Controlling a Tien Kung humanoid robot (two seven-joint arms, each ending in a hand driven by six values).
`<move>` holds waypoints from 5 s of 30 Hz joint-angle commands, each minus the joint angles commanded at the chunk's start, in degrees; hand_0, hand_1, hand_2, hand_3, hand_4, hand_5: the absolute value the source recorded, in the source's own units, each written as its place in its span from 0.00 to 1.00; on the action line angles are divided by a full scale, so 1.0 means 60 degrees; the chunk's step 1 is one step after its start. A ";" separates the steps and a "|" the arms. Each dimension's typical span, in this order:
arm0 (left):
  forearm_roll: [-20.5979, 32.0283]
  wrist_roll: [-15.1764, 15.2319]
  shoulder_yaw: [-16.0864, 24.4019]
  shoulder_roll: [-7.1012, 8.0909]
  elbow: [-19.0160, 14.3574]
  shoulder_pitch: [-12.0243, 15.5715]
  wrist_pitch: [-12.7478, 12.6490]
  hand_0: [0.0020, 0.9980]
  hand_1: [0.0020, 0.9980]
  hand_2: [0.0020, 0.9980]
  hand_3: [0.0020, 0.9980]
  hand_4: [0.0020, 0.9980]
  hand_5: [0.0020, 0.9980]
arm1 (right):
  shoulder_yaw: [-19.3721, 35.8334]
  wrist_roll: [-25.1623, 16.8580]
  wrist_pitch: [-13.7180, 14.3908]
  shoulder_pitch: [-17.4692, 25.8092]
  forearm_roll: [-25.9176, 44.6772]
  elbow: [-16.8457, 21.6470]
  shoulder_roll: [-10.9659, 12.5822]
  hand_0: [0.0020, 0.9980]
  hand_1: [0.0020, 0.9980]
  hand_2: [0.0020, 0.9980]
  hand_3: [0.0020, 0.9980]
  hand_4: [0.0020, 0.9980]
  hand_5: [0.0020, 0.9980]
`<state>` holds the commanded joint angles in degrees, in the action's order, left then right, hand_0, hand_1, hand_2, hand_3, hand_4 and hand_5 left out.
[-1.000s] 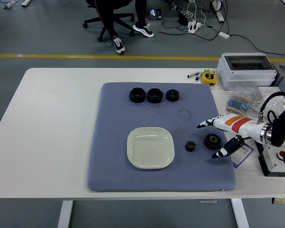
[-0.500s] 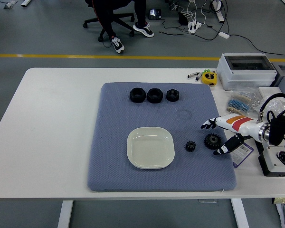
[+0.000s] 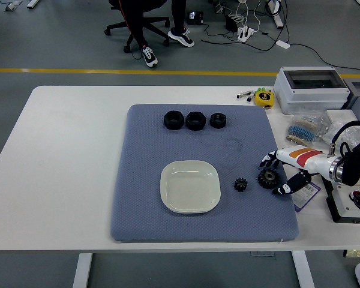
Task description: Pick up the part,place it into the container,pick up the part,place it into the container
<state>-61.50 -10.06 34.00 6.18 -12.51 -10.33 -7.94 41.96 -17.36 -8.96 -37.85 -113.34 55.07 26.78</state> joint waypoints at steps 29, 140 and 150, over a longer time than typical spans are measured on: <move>-0.0090 -0.0028 0.0042 0.0007 -0.0020 -0.0042 0.0044 0.70 0.67 0.64 0.56 0.63 0.57 | 0.0015 -0.0053 0.0247 0.0085 0.0321 -0.0283 -0.0024 0.08 0.18 0.31 0.42 0.58 0.06; -0.0577 -0.0167 0.0351 0.0033 -0.0037 0.0103 0.0146 0.71 0.68 0.64 0.55 0.63 0.56 | -0.0106 0.0179 -0.0706 -0.0758 -0.2022 0.1207 -0.0881 0.37 0.50 0.67 0.77 1.00 0.52; -0.0551 -0.0184 0.0323 0.0003 -0.0068 0.0129 0.0184 0.71 0.68 0.64 0.55 0.63 0.57 | -0.0358 0.0245 -0.0459 -0.0707 -0.1992 0.0718 -0.1050 0.30 0.45 0.61 0.70 1.00 0.47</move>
<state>-64.81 -11.16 35.94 6.20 -12.92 -9.56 -6.83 39.81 -15.89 -11.71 -42.09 -125.29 59.38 20.48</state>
